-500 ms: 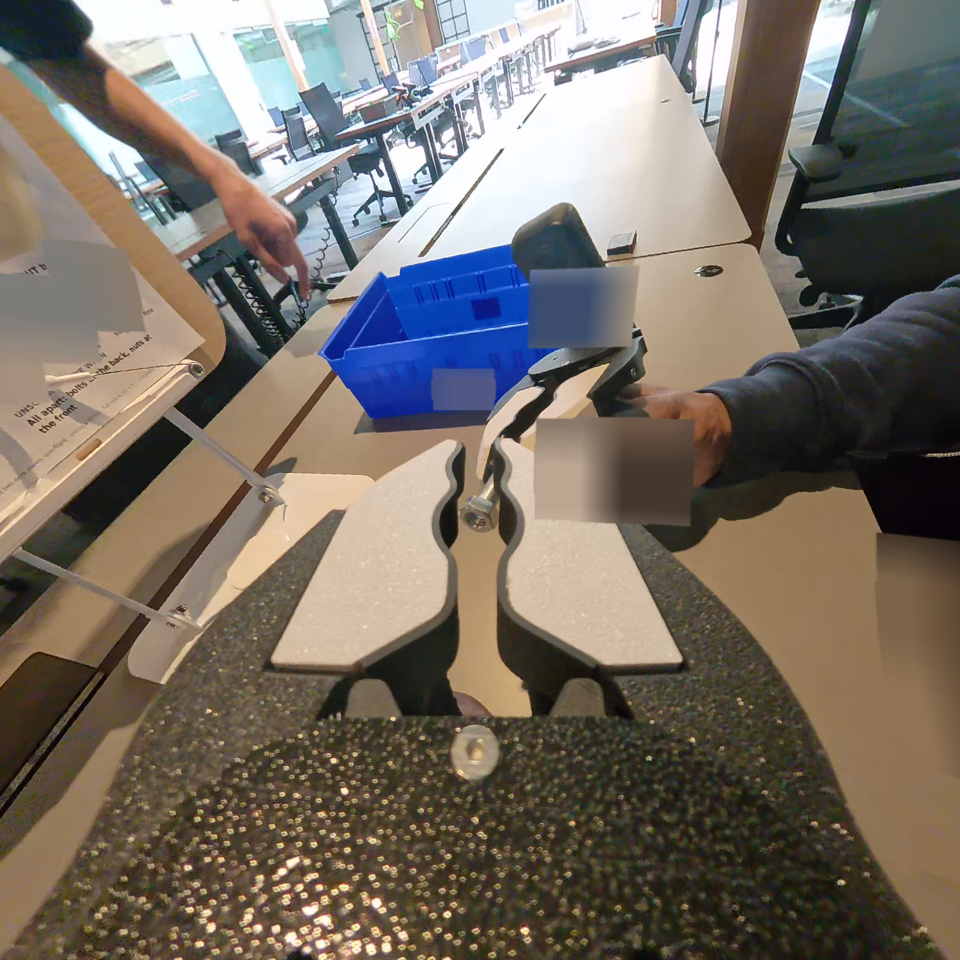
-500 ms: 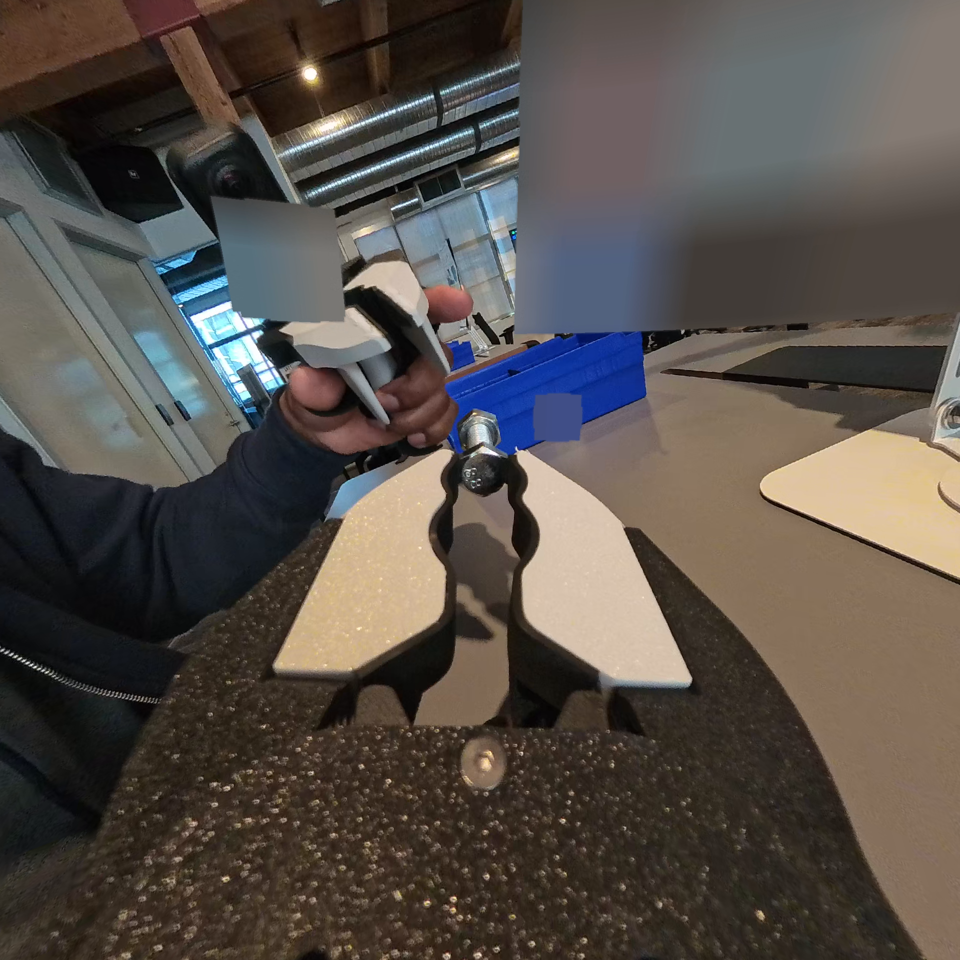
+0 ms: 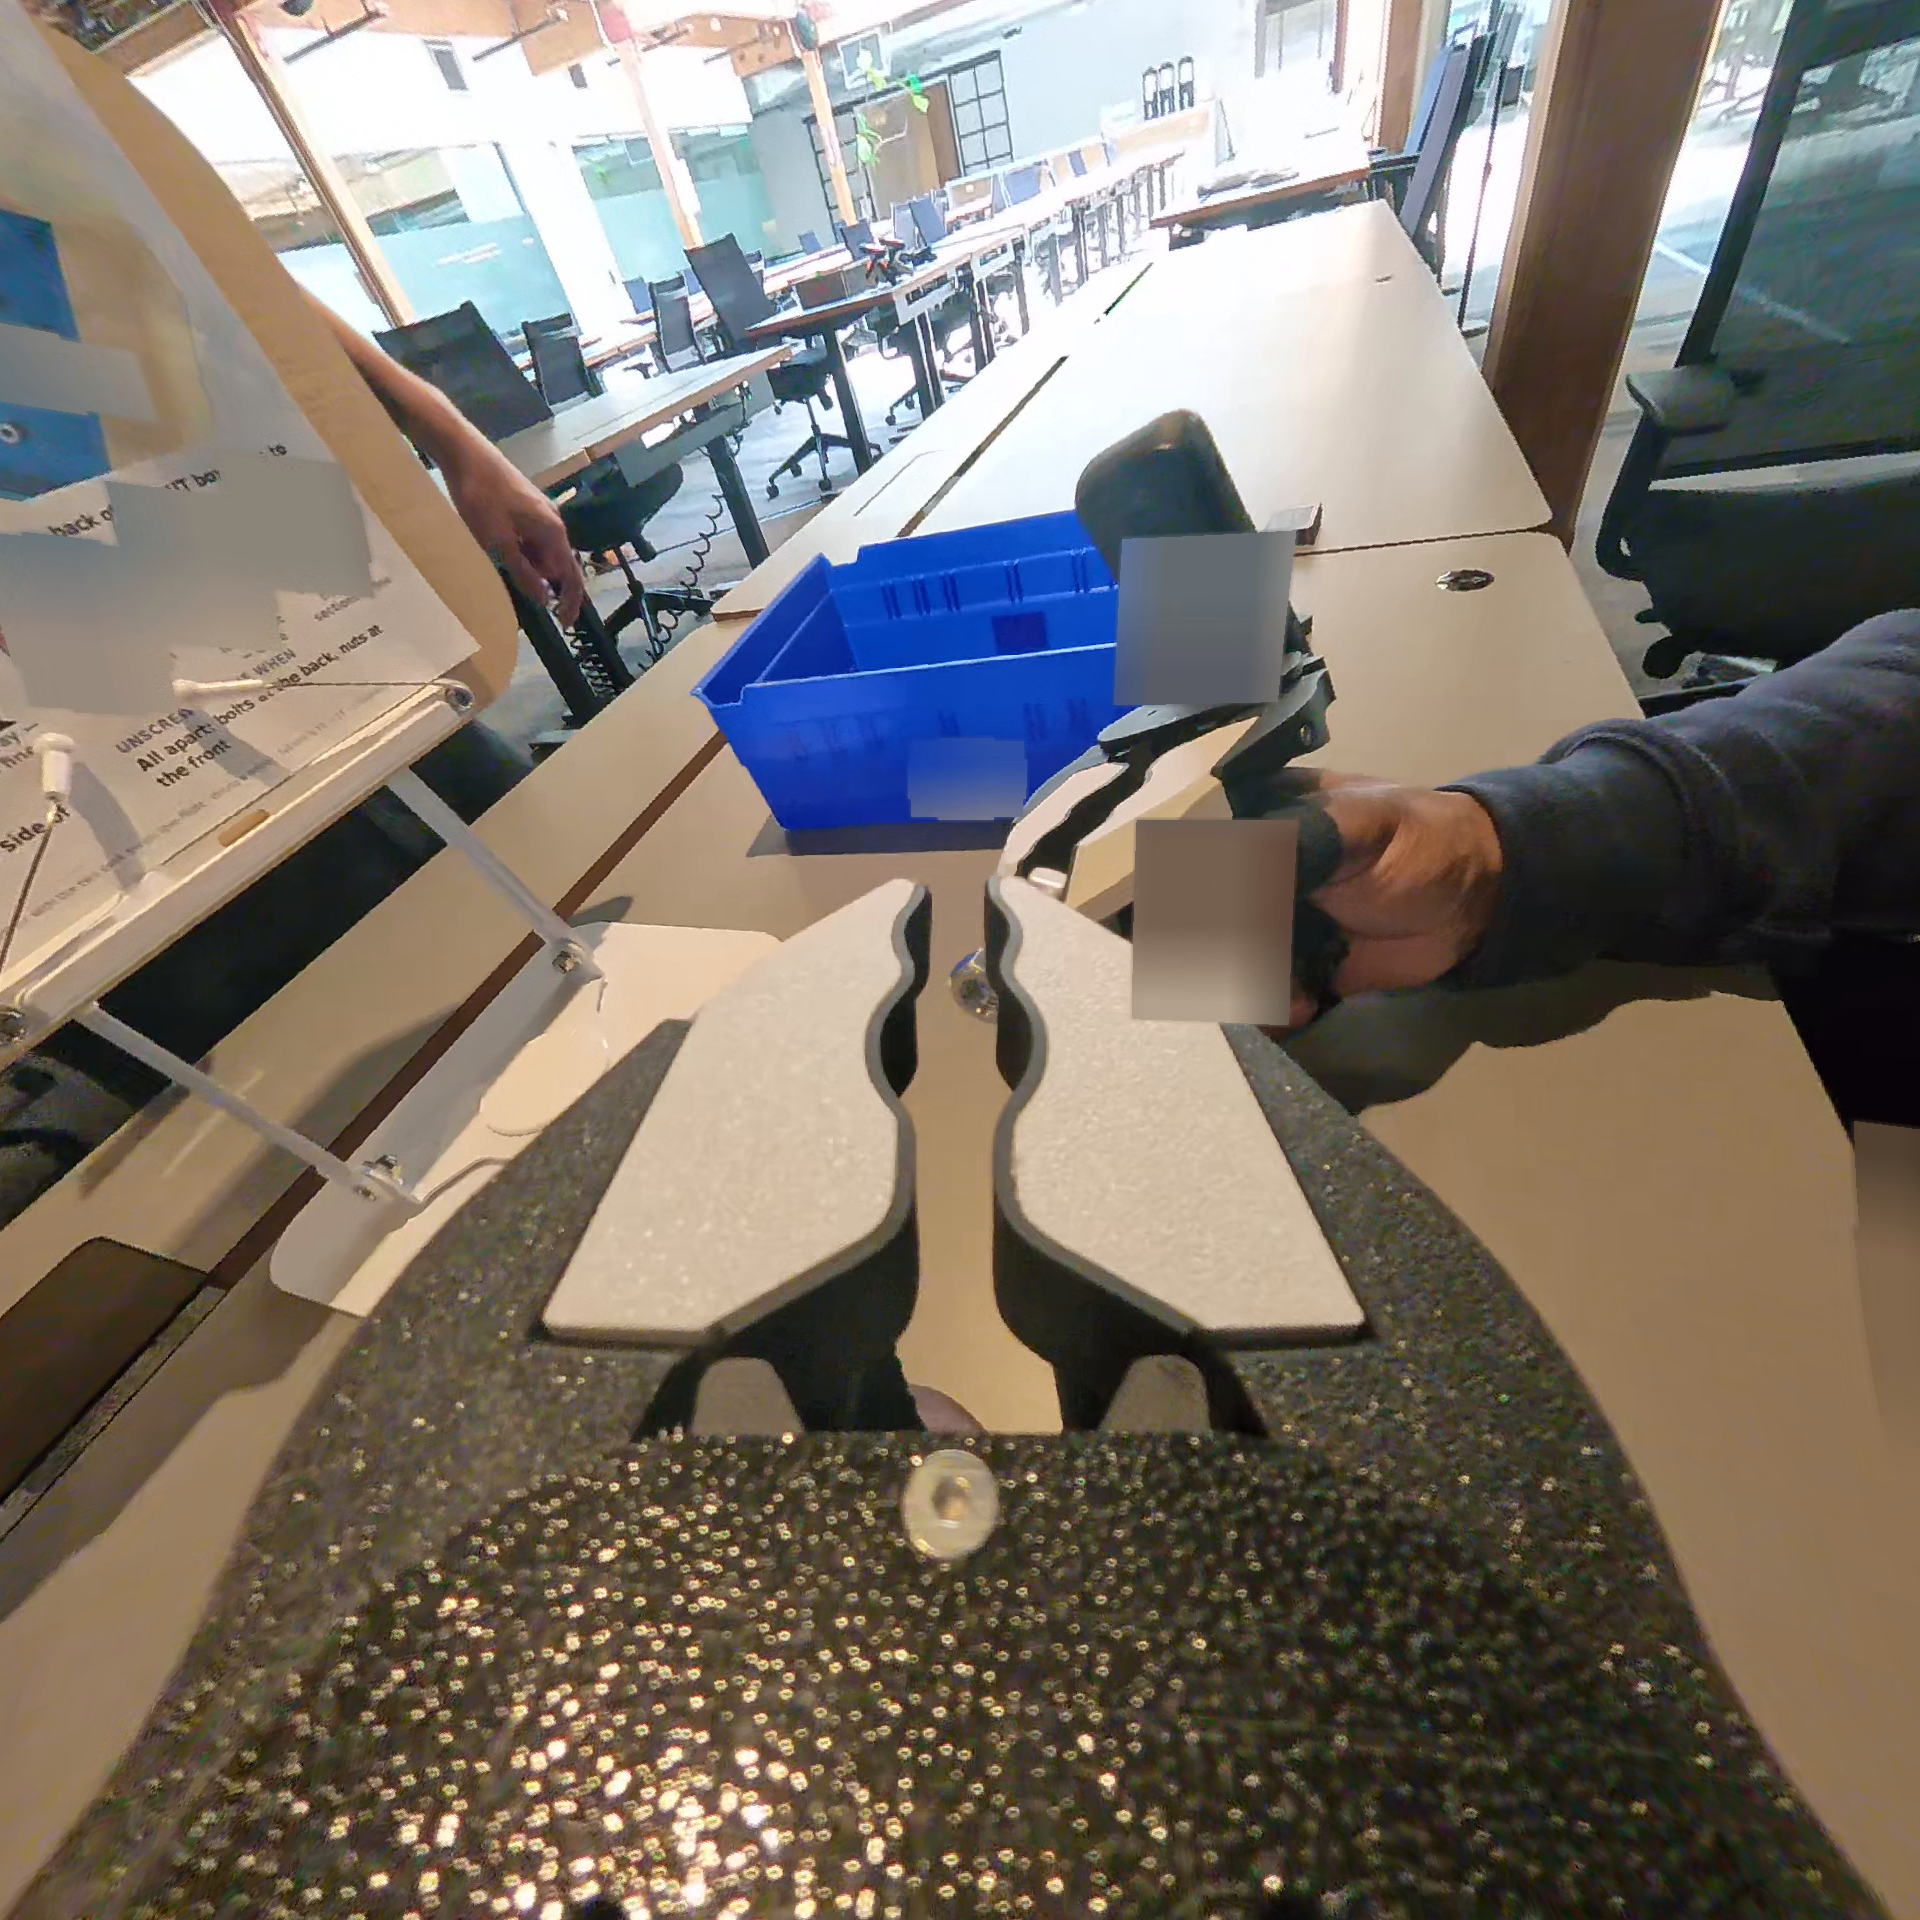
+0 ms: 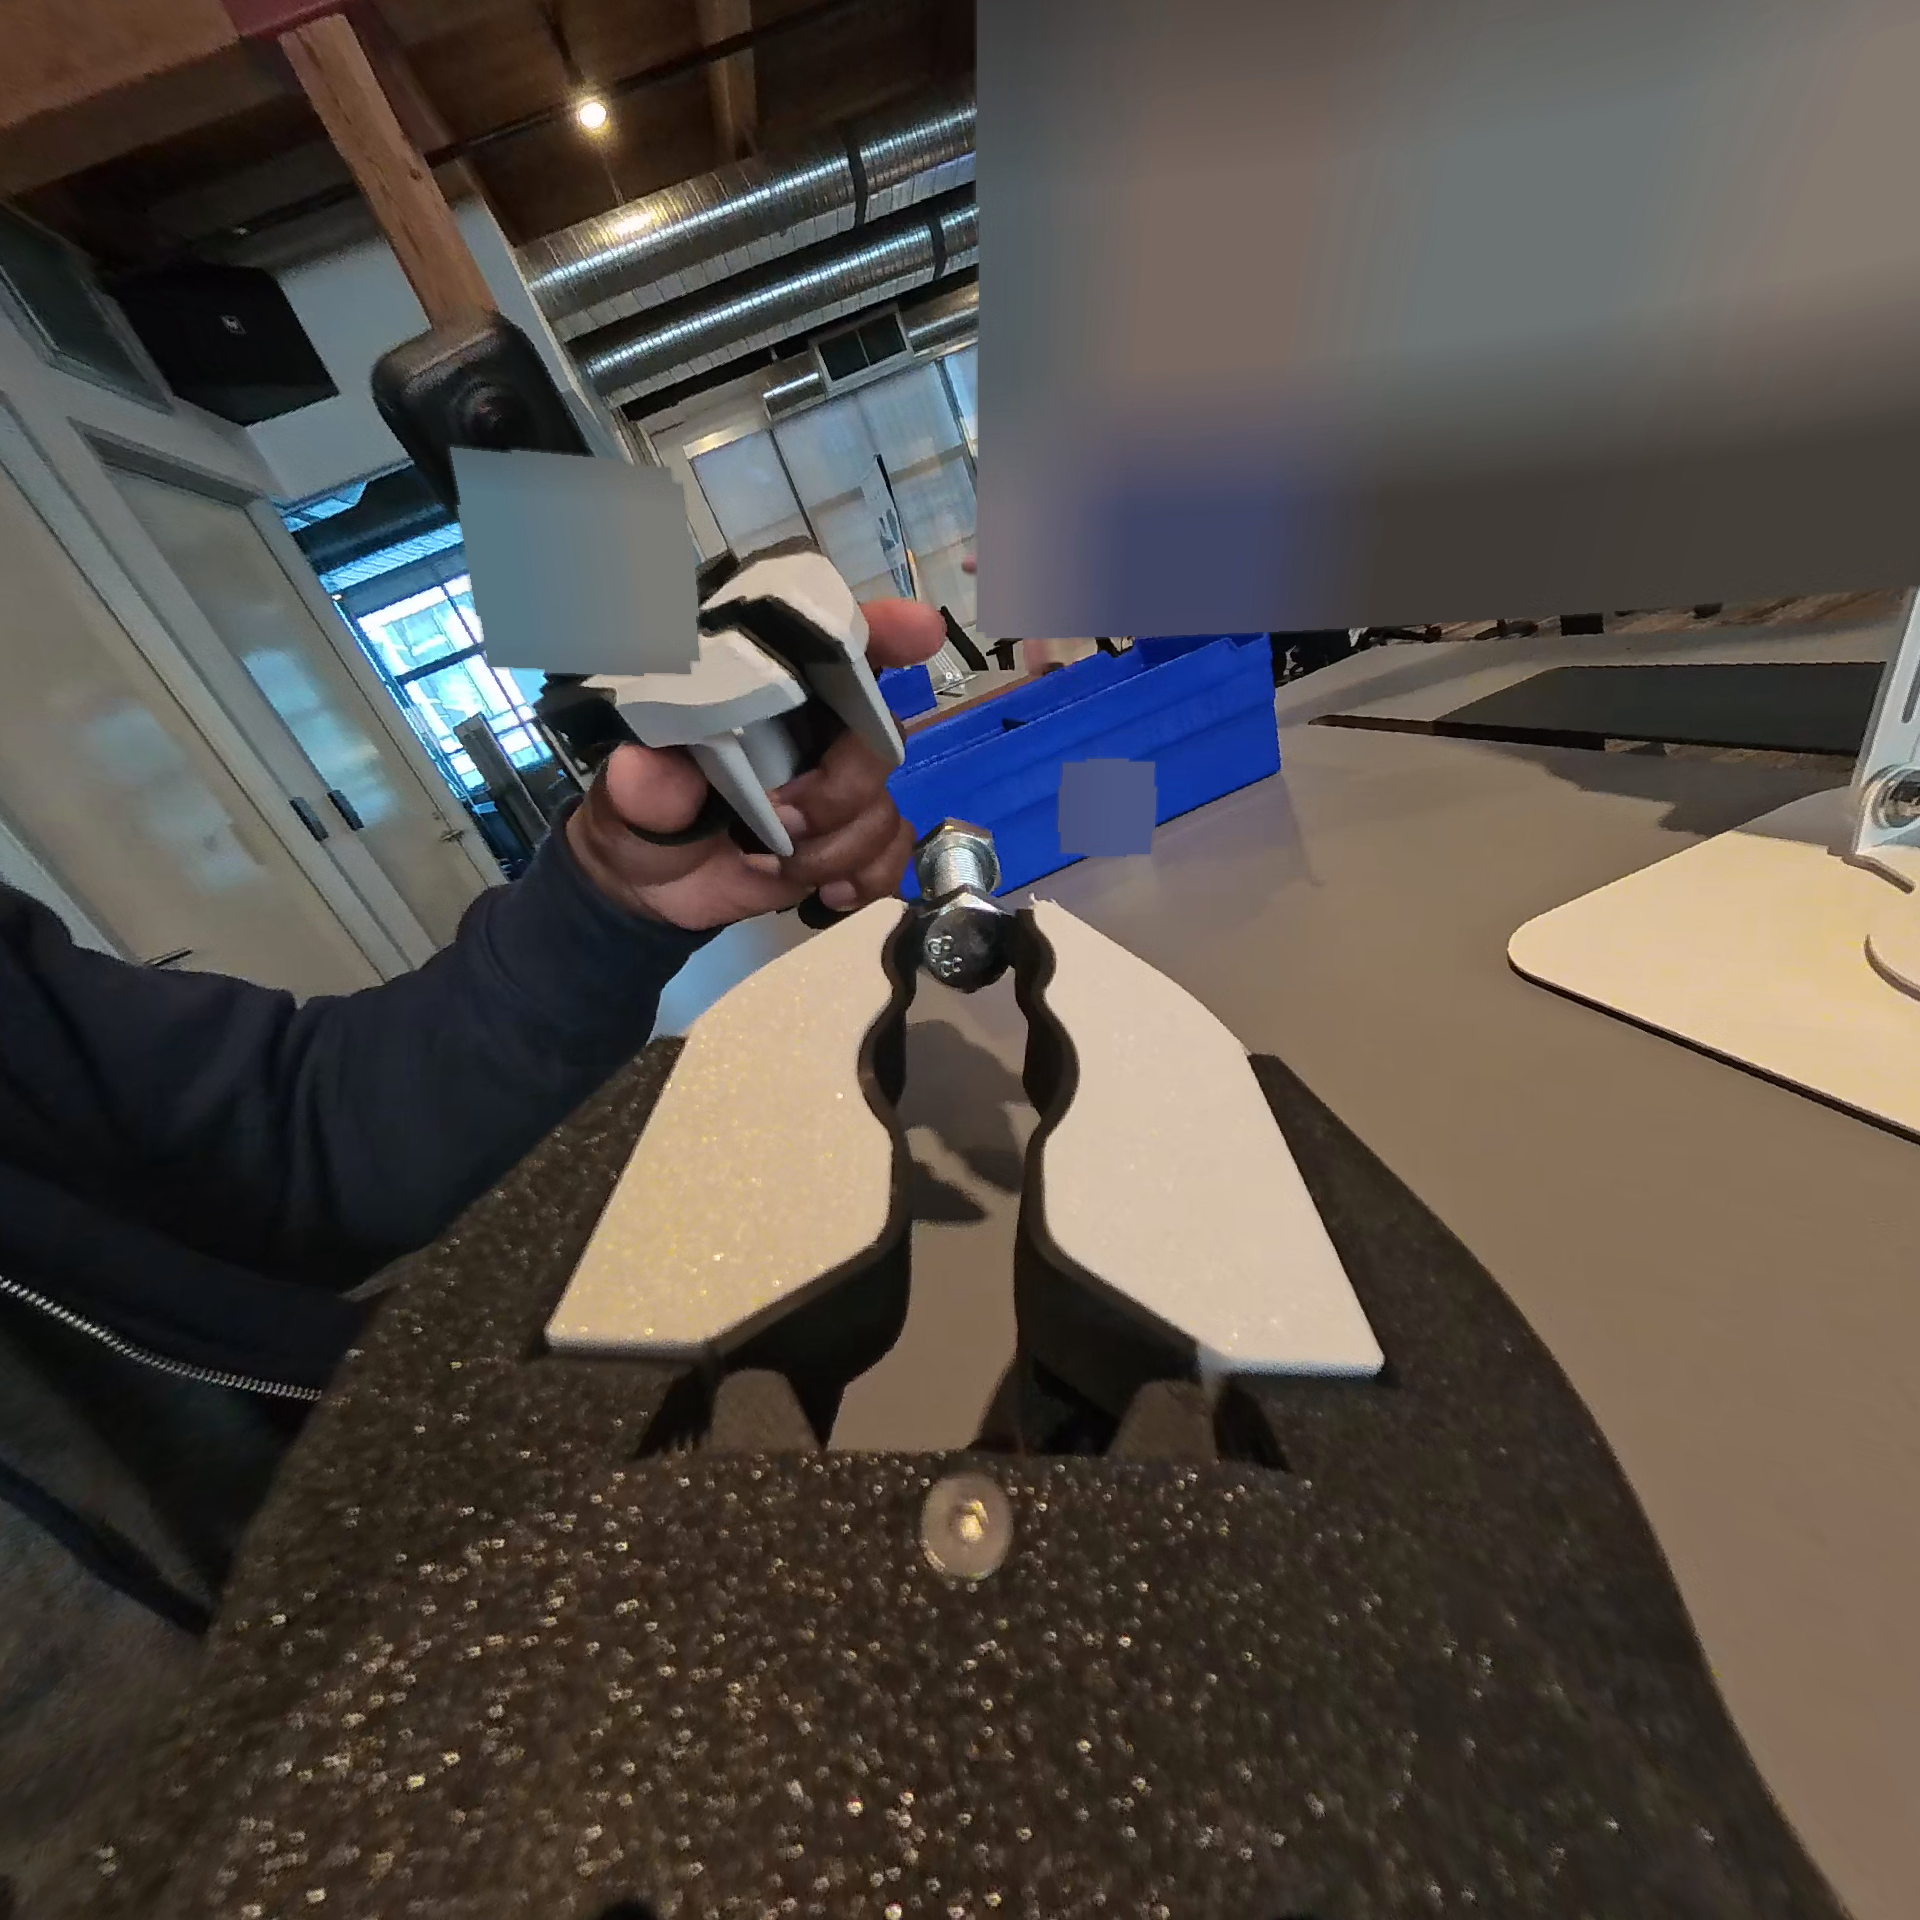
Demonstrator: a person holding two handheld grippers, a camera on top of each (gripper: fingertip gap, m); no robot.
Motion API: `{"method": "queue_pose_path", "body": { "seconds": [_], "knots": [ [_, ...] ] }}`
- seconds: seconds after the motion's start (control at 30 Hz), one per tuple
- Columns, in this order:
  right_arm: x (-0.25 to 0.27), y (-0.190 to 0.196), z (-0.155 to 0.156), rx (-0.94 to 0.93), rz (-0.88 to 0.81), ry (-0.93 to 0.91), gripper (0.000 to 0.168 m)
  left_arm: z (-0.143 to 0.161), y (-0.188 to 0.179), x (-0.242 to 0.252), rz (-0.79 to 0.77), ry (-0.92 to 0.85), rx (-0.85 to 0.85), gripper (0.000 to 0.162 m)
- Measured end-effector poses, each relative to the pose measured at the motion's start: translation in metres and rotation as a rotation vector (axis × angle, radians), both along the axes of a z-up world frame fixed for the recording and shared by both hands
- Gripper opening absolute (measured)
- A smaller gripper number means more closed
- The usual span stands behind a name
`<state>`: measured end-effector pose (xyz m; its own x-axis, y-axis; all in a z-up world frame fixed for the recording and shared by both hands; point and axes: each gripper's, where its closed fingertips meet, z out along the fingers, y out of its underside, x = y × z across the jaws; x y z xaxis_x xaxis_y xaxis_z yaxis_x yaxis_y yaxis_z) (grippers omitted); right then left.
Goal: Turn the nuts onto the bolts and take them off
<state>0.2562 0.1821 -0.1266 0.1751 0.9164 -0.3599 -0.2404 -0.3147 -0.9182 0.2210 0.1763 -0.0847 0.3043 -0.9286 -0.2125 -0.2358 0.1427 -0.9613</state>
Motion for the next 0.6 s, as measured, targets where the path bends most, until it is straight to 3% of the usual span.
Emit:
{"method": "queue_pose_path", "body": {
  "seconds": [0.6],
  "knots": [
    [-0.0011,0.0026,-0.0045,0.003,-0.008,-0.015,0.017,-0.0051,0.0043,-0.0095,-0.006,-0.046,0.002,0.01]
  ]
}}
